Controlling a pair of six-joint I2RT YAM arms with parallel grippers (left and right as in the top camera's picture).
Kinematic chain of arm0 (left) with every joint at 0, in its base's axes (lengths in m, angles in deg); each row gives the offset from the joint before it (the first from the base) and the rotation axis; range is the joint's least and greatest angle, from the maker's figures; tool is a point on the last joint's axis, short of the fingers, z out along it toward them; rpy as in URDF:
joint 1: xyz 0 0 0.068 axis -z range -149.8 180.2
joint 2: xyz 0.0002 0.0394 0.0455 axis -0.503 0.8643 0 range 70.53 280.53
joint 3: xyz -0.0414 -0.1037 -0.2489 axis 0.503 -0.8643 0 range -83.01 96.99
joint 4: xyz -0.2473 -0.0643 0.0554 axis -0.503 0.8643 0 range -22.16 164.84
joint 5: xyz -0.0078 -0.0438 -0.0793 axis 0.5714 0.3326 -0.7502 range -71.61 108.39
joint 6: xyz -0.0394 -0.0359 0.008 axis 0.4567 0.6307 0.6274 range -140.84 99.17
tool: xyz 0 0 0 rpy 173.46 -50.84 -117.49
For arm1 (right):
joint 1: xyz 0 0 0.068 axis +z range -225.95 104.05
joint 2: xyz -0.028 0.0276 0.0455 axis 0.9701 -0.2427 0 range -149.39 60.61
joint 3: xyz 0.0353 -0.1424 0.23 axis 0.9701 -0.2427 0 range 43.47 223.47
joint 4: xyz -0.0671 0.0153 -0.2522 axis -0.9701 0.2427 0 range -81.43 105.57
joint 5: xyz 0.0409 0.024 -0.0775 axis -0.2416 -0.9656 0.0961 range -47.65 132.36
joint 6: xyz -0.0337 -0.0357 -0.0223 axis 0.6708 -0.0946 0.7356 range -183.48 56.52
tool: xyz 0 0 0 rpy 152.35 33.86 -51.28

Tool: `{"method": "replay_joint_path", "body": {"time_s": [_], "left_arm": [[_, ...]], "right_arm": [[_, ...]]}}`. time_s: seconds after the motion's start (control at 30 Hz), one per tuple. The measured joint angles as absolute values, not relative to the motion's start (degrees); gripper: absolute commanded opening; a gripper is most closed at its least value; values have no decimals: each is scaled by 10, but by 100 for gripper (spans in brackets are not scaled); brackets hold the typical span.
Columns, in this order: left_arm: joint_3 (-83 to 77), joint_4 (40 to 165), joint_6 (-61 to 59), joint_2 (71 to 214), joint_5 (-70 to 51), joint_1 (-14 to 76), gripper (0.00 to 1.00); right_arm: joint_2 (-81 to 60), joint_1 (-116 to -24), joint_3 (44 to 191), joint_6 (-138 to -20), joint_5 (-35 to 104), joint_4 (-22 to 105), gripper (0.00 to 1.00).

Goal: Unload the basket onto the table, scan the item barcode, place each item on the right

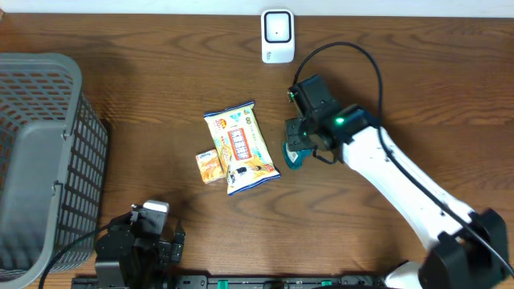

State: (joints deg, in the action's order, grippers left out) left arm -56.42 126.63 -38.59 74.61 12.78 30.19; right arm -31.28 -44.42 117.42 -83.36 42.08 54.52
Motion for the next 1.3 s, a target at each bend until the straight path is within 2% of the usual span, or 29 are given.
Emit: {"method": "replay_joint_path", "body": {"time_s": [0.13, 0.27, 0.7, 0.87, 1.13, 1.3], "left_arm": [[-564, 1266, -386, 746, 128, 302, 98], [-564, 1266, -386, 746, 128, 302, 98], [-564, 1266, -386, 746, 128, 302, 98], [-564, 1266, -386, 746, 128, 302, 98], [-564, 1266, -386, 746, 128, 302, 98], [-564, 1266, -386, 746, 128, 302, 98]], "right_arm": [[-283, -448, 1174, -821, 377, 549, 15], [-268, -470, 1174, -797, 253, 535, 15], [-266, -629, 1174, -734, -127, 535, 16], [-266, -646, 1174, -730, -243, 524, 10], [-266, -649, 1174, -728, -318, 515, 14], [-266, -649, 1174, -719, -281, 507, 13]]}}
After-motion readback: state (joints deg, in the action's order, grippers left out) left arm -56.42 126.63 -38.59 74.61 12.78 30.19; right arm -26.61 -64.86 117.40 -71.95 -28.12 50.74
